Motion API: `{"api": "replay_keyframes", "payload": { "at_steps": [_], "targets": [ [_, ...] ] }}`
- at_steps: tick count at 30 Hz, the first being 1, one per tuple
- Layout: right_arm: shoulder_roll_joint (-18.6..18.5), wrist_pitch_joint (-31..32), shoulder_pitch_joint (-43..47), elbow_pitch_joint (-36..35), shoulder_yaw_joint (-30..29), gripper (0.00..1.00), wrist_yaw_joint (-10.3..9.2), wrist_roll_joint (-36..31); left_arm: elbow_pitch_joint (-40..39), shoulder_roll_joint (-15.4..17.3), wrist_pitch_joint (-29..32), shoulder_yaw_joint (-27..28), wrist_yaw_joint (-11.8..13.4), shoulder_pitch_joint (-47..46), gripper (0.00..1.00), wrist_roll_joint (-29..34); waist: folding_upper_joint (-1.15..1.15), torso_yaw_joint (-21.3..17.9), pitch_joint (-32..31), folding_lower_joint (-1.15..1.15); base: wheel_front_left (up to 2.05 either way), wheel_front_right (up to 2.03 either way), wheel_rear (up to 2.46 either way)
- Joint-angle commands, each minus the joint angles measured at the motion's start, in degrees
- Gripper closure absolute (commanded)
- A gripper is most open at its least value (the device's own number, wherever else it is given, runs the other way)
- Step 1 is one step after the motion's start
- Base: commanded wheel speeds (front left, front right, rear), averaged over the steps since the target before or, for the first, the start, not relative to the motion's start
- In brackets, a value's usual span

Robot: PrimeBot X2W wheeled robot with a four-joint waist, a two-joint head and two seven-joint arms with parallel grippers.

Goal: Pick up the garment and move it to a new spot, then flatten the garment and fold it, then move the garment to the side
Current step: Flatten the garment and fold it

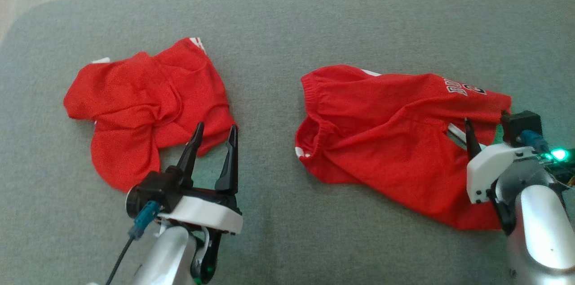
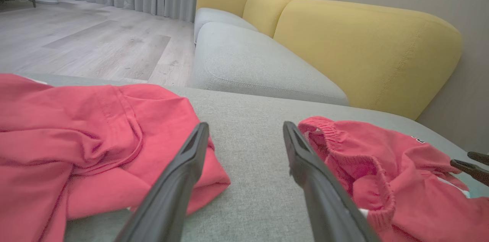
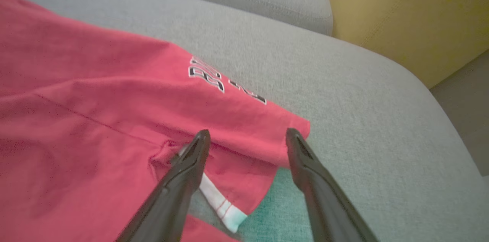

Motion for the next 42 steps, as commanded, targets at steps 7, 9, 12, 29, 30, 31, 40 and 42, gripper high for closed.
{"api": "replay_keyframes", "payload": {
  "at_steps": [7, 9, 12, 29, 30, 31, 40, 42],
  "targets": [
    [-4.3, 5.3, -3.9, 2.9, 5.6, 0.0, -0.04, -3.2, -1.5, 0.1, -0.5, 1.1, -0.3, -2.7, 0.0, -0.2, 0.0, 2.0, 1.7, -0.01, 0.0, 0.0, 0.0],
    [-5.4, 5.7, -4.8, 3.5, 6.8, 0.0, -0.04, -3.9, -1.5, 0.1, -0.5, 1.0, -0.3, -2.9, 0.0, -0.2, 0.0, 2.3, 2.0, -0.01, 0.0, 0.0, 0.0],
    [-6.9, 6.3, -6.1, 4.5, 8.3, 0.0, -0.04, -5.4, -1.6, 0.1, -0.5, 0.9, -0.3, -3.1, 0.0, -0.3, 0.0, 2.7, 2.4, -0.01, 0.0, 0.0, 0.0],
    [-9.8, 1.0, -18.3, 11.4, 5.8, 1.0, -0.04, -3.8, -1.3, 0.1, -0.5, -0.3, -0.3, -4.1, 0.0, -0.5, 0.0, 4.8, 3.7, -0.01, 0.0, 0.0, 0.0],
    [-10.0, 0.9, -19.6, 12.2, 5.6, 1.0, -0.04, -3.8, -1.3, 0.1, -0.5, -0.4, -0.3, -4.2, 0.0, -0.6, 0.0, 5.0, 3.8, -0.01, 0.0, 0.0, 0.0],
    [-10.3, 0.8, -20.9, 13.0, 5.4, 1.0, -0.04, -3.8, -1.3, 0.1, -0.5, -0.6, -0.3, -4.3, 0.0, -0.6, 0.0, 5.2, 4.0, -0.01, 0.0, 0.0, 0.0],
    [-14.0, -0.5, -32.2, 22.2, 7.5, 1.0, -0.04, -5.2, -1.6, 0.1, -0.5, -2.1, 0.0, -5.8, 0.0, -1.9, 0.0, 8.7, 5.7, -0.01, 0.0, 0.0, 0.0],
    [-14.7, -1.0, -34.2, 24.5, 7.6, 0.82, -0.04, -5.8, -1.7, 0.1, -0.5, -2.1, 0.1, -6.0, 0.0, -2.1, 0.0, 9.3, 6.1, -0.01, 0.0, 0.0, 0.0]
  ]
}}
